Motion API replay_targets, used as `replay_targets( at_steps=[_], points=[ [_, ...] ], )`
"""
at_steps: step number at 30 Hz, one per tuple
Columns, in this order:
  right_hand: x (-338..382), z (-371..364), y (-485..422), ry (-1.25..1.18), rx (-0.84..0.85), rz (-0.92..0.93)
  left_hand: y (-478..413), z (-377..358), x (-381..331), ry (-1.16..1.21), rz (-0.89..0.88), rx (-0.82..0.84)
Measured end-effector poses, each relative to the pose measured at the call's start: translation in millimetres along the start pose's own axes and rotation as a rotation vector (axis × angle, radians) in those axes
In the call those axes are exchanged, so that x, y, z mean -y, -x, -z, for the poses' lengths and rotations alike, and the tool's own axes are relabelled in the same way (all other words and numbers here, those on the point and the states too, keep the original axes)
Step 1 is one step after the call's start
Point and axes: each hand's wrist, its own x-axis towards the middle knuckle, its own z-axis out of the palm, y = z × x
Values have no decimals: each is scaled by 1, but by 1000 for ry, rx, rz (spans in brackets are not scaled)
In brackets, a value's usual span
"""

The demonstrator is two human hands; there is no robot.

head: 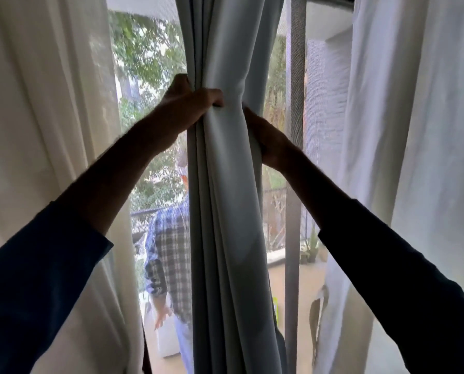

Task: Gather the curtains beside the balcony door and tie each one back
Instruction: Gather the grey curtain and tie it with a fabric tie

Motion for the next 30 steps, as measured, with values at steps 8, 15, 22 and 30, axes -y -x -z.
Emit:
replay_targets(
  at_steps=[8, 15, 22, 30],
  points=[
    [-92, 19, 64, 158, -182, -95, 96, -51, 60, -470, 8, -184],
    [-180, 21, 135, 129, -141, -218, 168, -77, 112, -437, 46, -208],
    [-244, 16, 196, 232, -209, -313, 223, -99, 191, -383, 333, -115],
    [-310, 6, 253, 365, -248, -462, 270, -120, 221, -424, 446, -37]
  ],
)
